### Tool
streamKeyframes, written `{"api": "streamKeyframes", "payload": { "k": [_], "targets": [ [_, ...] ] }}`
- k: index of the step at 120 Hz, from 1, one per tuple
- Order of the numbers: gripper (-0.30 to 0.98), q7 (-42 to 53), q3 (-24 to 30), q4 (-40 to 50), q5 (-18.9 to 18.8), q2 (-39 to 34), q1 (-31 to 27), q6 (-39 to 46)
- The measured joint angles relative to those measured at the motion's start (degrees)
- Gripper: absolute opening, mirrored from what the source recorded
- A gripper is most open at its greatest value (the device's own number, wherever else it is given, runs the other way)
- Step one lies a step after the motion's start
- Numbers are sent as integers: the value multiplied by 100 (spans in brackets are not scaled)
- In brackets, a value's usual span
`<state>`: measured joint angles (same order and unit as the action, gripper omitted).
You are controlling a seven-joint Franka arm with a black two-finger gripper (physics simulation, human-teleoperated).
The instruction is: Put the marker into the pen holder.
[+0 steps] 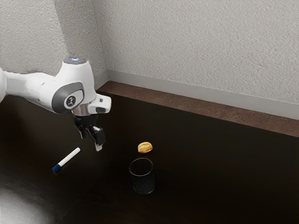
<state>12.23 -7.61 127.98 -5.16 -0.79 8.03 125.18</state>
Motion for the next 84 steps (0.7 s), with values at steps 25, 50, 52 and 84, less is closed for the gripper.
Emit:
{"api": "streamKeyframes", "payload": {
  "k": [25,50,52,84],
  "targets": [
    [69,118,-179,44,1,139,-83,294],
    [69,195,-281,153,-2,349,-653,510],
    [69,200,-282,157,-1,370,-739,527],
    [69,268,-285,161,-1,578,-984,750]
  ]
}}
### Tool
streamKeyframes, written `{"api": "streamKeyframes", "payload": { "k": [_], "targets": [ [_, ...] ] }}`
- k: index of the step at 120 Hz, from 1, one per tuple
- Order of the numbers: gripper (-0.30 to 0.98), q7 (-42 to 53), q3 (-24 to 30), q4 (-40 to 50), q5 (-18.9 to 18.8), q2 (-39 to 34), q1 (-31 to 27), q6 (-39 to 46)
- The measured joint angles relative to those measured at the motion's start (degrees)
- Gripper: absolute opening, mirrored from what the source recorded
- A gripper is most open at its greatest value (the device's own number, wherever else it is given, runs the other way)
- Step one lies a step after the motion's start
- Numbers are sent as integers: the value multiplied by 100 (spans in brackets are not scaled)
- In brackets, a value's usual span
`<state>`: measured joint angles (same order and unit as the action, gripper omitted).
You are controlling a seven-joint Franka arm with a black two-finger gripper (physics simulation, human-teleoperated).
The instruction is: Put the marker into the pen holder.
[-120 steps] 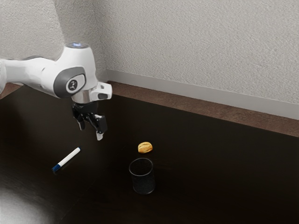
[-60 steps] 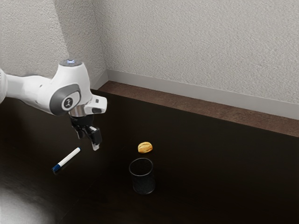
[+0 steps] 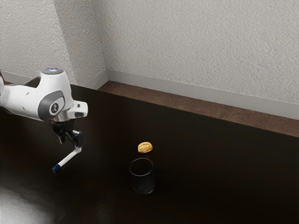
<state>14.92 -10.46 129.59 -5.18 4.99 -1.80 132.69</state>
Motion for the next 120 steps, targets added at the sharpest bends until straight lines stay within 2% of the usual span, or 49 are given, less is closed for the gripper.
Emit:
{"api": "streamKeyframes", "payload": {
  "k": [39,62,108,120],
  "targets": [
    [69,65,-78,52,17,275,-3,237],
    [69,274,-178,-160,292,652,-21,308],
    [69,722,-350,-798,453,1376,-22,276],
    [65,812,-351,-831,513,1435,-21,273]
  ]
}}
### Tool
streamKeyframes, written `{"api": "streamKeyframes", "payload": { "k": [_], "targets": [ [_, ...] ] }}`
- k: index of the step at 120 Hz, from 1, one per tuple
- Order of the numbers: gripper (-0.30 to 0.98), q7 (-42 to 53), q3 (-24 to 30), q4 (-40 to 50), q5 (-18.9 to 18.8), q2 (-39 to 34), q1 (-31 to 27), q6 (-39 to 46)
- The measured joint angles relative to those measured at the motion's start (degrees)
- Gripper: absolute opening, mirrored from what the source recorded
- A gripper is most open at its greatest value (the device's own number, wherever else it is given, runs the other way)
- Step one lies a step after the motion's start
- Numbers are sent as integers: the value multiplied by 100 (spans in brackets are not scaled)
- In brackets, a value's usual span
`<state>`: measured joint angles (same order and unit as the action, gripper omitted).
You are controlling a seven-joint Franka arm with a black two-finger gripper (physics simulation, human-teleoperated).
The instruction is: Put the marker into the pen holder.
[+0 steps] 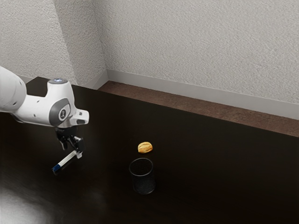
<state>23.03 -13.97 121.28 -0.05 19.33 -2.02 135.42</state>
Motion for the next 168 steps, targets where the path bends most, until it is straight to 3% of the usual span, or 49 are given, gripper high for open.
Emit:
{"api": "streamKeyframes", "payload": {
  "k": [12,41,70,92,131,168],
  "targets": [
    [56,76,0,-27,65,57,0,4],
    [19,216,1,-58,119,91,0,18],
    [-3,290,22,-67,106,92,5,43],
    [-9,250,244,13,28,-574,35,121],
    [-10,77,1099,638,50,-2267,-52,1166],
    [-7,-28,1854,1047,320,-2904,27,1600]
  ]
}}
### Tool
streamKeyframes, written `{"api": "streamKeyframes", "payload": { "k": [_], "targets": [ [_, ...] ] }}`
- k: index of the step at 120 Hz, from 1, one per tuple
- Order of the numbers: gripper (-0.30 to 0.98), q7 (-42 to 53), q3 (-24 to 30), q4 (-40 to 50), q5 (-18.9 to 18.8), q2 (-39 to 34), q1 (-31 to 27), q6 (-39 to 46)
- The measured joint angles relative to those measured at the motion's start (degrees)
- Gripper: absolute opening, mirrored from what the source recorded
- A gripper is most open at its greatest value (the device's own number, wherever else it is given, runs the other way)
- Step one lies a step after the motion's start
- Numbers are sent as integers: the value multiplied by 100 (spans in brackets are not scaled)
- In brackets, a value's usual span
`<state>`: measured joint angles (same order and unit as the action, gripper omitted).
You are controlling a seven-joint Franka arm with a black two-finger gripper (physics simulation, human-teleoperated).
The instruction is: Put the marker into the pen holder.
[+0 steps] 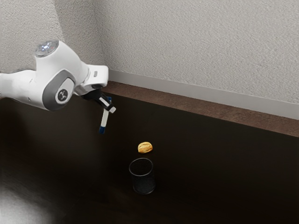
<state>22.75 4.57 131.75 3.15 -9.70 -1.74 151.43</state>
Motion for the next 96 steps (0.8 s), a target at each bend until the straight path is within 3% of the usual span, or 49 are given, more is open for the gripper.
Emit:
{"api": "streamKeyframes", "payload": {
  "k": [47,96],
  "targets": [
    [-7,-3,1012,292,464,-291,5,103],
    [-7,26,1580,209,600,435,-24,438]
  ]
}}
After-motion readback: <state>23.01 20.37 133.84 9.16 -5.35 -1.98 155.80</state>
